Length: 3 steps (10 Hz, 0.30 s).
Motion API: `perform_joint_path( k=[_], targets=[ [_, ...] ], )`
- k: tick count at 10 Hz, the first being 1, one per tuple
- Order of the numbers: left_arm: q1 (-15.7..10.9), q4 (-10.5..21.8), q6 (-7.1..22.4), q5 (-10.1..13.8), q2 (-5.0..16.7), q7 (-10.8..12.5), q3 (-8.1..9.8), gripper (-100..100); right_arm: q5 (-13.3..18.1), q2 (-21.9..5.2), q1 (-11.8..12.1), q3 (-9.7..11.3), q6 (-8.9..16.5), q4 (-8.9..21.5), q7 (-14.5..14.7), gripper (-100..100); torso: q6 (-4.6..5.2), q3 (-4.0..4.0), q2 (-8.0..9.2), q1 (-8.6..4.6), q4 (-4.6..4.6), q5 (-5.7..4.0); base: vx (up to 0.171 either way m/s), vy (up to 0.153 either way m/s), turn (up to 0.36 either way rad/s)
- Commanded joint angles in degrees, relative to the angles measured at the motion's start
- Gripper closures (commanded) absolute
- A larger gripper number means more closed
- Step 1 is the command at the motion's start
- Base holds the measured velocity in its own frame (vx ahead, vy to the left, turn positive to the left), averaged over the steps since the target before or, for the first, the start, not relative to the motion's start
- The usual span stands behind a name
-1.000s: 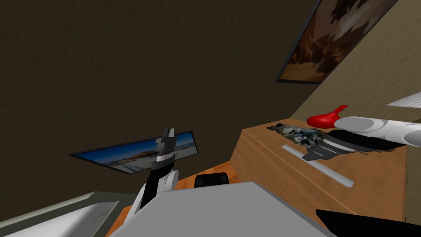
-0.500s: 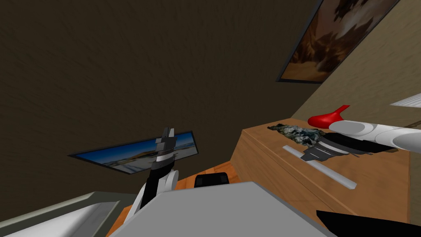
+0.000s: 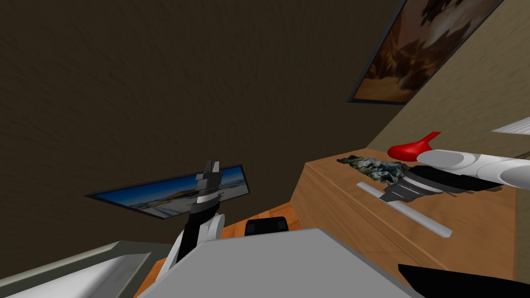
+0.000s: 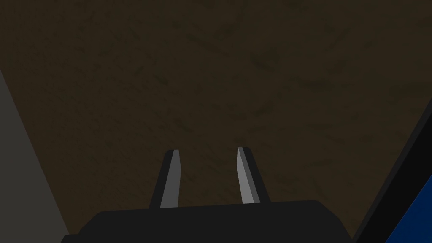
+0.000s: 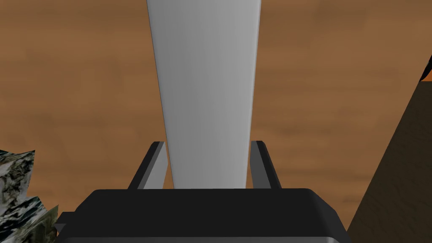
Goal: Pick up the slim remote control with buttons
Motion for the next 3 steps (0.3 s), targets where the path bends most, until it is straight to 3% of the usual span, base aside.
perform_joint_path(
  k=[1, 2, 3],
  targets=[
    [0.00, 0.00, 0.00, 0.00, 0.00, 0.00, 0.00, 0, 0.21, -1.17, -1.06, -0.07, -1.76, -0.09, -0.11, 100, 0.00, 0.00, 0.00, 0.00, 0.00, 0.00, -0.005, -0.008, -0.008],
    [0.00, 0.00, 0.00, 0.00, 0.00, 0.00, 0.00, 0, -0.34, -1.06, -0.16, -0.05, -0.83, -0.40, 0.01, 100, 0.01, 0.01, 0.03, 0.01, 0.00, -0.01, -0.002, -0.005, -0.003],
    [0.00, 0.00, 0.00, 0.00, 0.00, 0.00, 0.00, 0, -0.38, -1.19, -0.17, -0.06, -1.00, -0.45, 0.01, 0, 0.00, 0.00, 0.01, -0.01, -0.01, -0.05, 0.000, 0.000, 0.000]
  ],
)
